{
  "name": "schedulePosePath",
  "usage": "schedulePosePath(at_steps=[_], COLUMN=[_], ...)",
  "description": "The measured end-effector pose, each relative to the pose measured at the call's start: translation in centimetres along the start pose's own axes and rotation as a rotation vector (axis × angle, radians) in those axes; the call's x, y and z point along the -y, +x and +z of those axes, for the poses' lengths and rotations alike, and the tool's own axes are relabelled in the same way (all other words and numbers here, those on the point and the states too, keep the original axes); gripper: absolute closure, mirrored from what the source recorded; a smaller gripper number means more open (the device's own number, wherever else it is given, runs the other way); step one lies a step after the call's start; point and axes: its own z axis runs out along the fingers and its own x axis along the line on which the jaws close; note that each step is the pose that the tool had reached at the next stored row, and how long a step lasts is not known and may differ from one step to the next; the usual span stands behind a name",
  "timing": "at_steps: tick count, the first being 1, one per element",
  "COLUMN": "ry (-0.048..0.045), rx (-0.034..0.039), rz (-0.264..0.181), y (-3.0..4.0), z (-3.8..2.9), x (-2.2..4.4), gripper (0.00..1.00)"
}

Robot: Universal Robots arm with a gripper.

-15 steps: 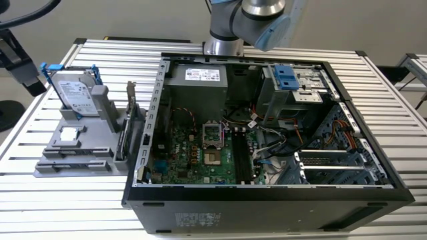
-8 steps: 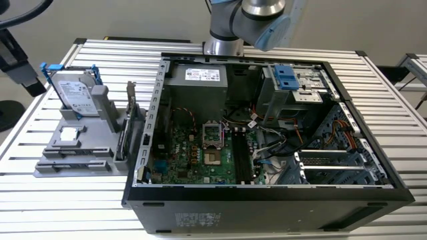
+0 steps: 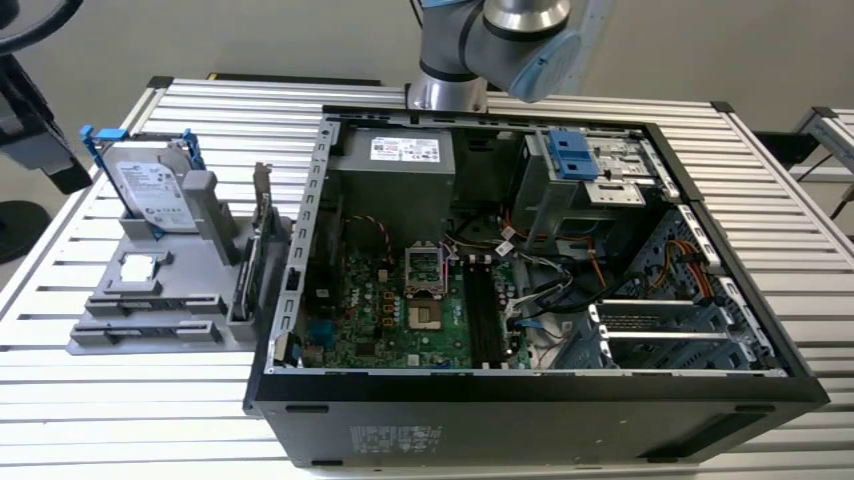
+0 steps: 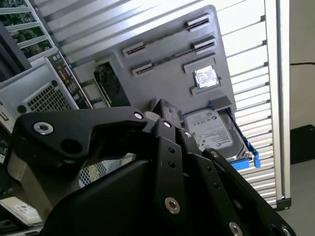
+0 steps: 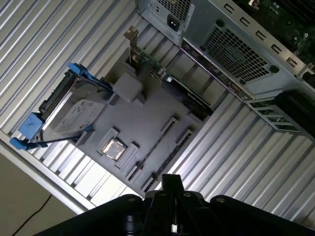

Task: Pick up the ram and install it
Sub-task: 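Pick up the ram and move it above insertion slot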

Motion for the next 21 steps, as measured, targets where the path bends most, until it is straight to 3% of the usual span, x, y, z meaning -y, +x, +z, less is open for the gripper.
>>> schedulePosePath(at_steps=[21], ry=[0.0086], rx=[0.0072], rz=[0.237], y=[0.02], z=[0.04], x=[0.03], gripper=[1.0])
